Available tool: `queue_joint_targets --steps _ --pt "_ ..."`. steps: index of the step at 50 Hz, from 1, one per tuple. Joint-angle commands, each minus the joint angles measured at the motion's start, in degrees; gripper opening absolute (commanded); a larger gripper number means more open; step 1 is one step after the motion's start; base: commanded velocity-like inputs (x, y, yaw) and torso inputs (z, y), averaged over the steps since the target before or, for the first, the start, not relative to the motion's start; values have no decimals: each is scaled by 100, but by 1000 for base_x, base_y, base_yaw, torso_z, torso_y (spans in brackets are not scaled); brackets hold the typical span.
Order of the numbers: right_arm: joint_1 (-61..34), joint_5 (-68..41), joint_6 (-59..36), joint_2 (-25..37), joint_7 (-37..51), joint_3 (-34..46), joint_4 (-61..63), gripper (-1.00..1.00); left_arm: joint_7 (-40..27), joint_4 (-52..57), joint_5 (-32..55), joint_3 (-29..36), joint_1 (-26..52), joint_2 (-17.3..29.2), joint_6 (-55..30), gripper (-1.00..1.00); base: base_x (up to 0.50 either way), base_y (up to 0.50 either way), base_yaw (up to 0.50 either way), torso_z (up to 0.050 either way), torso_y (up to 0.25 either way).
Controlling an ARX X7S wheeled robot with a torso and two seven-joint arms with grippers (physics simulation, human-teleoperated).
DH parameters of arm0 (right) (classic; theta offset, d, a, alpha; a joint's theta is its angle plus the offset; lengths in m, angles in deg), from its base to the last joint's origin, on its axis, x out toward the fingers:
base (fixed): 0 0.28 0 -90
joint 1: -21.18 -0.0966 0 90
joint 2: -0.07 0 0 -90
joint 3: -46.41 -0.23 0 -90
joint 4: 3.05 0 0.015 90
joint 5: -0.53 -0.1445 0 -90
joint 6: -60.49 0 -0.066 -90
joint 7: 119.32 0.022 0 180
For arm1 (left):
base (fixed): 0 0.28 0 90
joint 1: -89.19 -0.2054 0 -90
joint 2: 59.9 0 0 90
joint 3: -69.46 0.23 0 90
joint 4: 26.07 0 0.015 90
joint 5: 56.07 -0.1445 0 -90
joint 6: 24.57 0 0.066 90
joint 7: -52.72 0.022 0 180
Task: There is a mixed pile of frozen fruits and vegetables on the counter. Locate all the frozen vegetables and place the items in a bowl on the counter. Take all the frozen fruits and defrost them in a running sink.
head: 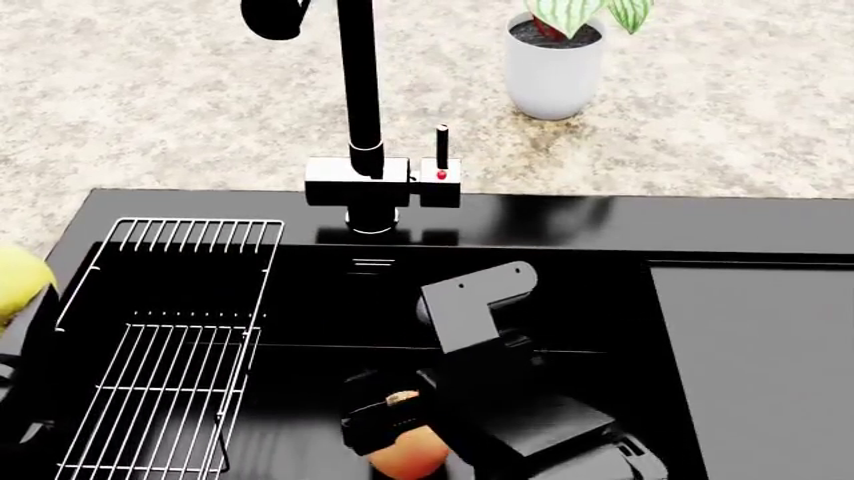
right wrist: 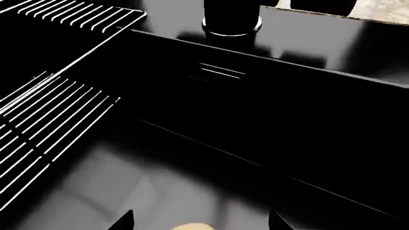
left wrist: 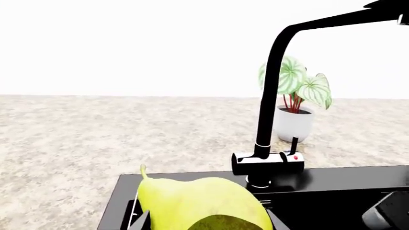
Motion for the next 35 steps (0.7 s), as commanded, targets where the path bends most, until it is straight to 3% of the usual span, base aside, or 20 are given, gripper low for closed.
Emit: queue_joint_targets --steps 1,18,28,35 --pt "93 -583 -62 1544 1471 -185 3103 100 -65 -19 45 82 19 -38 58 -100 0 0 0 0 0" --pt "596 -994 546 3972 3590 -1046 7211 100 -25 -52 -115 314 100 -132 8 -100 0 0 0 0 0" --pt "417 -1577 627 5092 4246 -1497 8393 100 140 -237 -118 947 634 -518 -265 -100 0 0 0 0 0" --pt "489 -1772 692 5499 4565 -1583 8620 100 307 -619 -25 1433 1372 -874 -586 -100 0 0 0 0 0"
